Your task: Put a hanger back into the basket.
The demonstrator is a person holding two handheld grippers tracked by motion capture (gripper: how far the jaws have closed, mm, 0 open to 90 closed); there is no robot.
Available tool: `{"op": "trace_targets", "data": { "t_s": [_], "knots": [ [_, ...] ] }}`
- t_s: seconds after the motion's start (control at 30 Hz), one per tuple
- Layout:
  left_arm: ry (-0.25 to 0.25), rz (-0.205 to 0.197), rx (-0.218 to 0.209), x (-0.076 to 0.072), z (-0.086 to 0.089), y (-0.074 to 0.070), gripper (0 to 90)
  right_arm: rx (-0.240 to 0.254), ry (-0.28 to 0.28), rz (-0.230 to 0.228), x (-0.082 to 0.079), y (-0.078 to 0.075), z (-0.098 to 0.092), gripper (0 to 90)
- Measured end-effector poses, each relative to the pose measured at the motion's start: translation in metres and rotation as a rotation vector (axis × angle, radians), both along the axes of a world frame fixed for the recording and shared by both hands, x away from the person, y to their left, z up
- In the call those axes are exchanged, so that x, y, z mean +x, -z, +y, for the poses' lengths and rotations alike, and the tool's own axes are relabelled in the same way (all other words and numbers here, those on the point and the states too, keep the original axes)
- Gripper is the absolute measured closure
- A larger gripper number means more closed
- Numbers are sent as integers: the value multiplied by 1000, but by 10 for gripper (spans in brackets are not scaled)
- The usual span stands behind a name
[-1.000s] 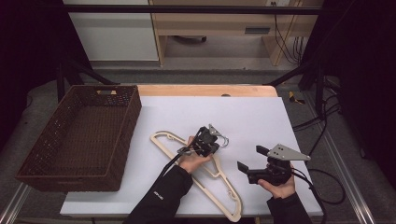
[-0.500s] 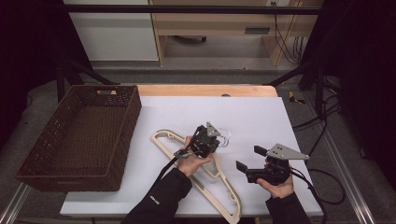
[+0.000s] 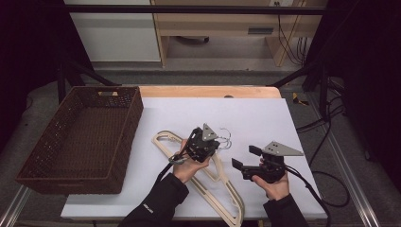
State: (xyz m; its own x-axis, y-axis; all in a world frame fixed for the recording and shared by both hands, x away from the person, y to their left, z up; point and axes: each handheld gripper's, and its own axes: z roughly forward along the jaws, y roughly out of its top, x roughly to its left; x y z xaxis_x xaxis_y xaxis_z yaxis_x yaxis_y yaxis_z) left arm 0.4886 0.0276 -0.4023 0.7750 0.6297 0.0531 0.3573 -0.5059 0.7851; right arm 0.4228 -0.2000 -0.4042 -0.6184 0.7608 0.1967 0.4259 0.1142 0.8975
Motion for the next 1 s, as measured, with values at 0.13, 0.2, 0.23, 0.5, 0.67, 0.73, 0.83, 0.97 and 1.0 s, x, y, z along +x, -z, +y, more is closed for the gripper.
{"op": "trace_targets", "data": {
  "t_s": [0.13,0.2,0.23,0.5,0.67,0.73,0.83,0.97,1.0],
  "knots": [
    [0,-12,-5,-4,3,-3,887,-28,-15,24,3,4,13,189],
    [0,-14,-11,-5,5,-4,887,-29,-14,46,4,6,20,208],
    [0,-15,-13,-6,6,-5,887,-31,-16,53,5,8,23,230],
    [1,-22,-27,-9,11,-9,886,-39,-50,130,11,20,39,396],
    [5,-24,-30,-11,12,-10,886,-47,-79,151,15,25,52,463],
    [6,-21,-36,-12,13,-10,886,-39,-85,170,18,28,56,508],
    [2,-25,-37,-14,15,-11,886,-39,-86,195,22,31,60,558],
    [-4,-11,-55,-12,20,-9,886,-23,-111,210,26,32,63,632],
    [-6,-6,-63,-13,21,-9,886,-12,-119,217,27,32,63,646]
  ]
}}
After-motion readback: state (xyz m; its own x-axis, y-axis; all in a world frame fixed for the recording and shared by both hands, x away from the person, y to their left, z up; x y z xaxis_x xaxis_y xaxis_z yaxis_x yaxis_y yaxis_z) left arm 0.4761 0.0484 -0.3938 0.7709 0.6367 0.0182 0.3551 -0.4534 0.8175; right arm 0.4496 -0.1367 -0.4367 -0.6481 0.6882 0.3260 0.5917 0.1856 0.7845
